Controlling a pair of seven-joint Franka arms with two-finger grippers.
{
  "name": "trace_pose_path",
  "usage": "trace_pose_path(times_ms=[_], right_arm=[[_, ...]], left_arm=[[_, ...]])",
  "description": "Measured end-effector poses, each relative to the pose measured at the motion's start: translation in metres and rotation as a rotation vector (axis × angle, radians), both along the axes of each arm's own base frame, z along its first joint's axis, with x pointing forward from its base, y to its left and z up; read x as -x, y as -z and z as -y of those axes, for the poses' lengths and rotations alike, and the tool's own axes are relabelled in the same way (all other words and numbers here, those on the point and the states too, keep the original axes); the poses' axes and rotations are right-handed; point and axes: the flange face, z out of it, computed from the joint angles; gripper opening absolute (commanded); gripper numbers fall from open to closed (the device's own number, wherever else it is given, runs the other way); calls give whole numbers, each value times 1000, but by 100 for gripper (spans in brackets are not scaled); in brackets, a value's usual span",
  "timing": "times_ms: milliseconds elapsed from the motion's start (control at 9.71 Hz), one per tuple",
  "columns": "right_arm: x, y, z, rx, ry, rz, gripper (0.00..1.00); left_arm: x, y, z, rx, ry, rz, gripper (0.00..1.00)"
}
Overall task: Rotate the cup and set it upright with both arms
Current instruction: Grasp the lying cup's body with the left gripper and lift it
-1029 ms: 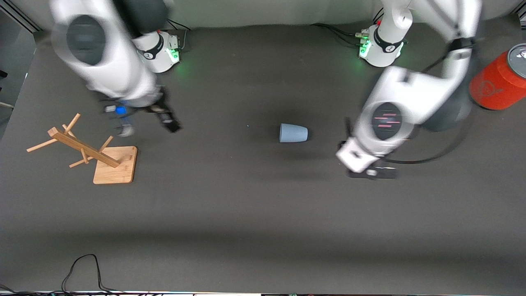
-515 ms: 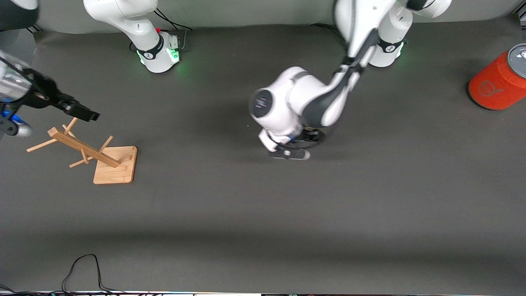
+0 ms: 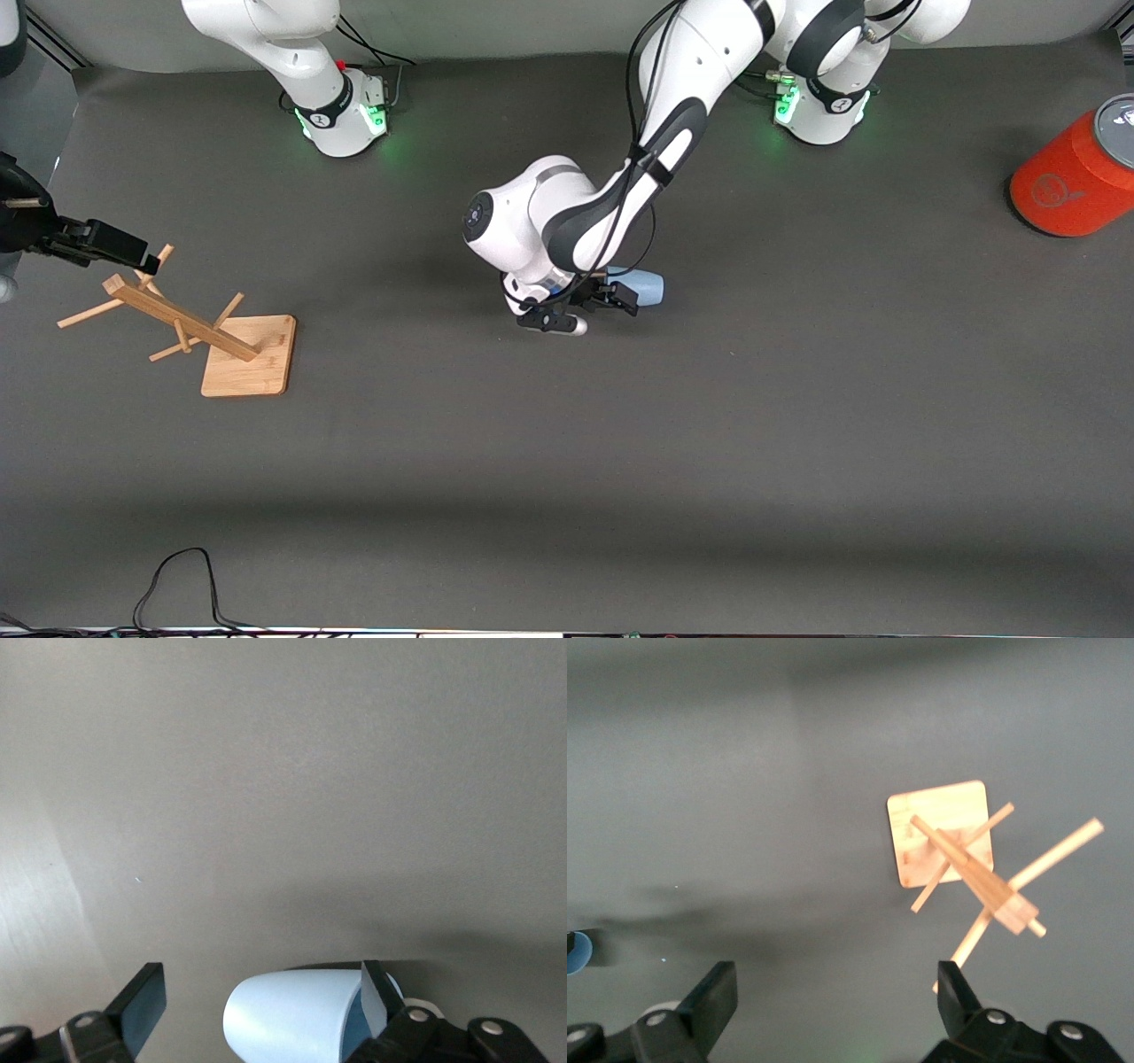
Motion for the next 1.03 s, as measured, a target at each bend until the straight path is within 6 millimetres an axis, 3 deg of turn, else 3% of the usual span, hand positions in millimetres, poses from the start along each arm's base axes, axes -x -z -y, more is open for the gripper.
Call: trace_pose_path(times_ms=[412, 515, 618, 721, 1029], right_arm=[[-6, 1, 0, 7, -58, 44, 100], [-6, 1, 1, 8, -59, 45, 100], [-6, 1, 1, 8, -61, 46, 100], [-6, 1, 0, 9, -63, 46, 100], [-6, 1, 2, 9, -61, 47, 100]], left_arm=[[27, 21, 2, -96, 99, -66, 98], [33, 25, 3, -114, 109, -74, 89], [36, 27, 3, -124, 122, -77, 35], [35, 28, 2, -138, 140, -81, 0], [31, 30, -6, -174, 141, -80, 0]])
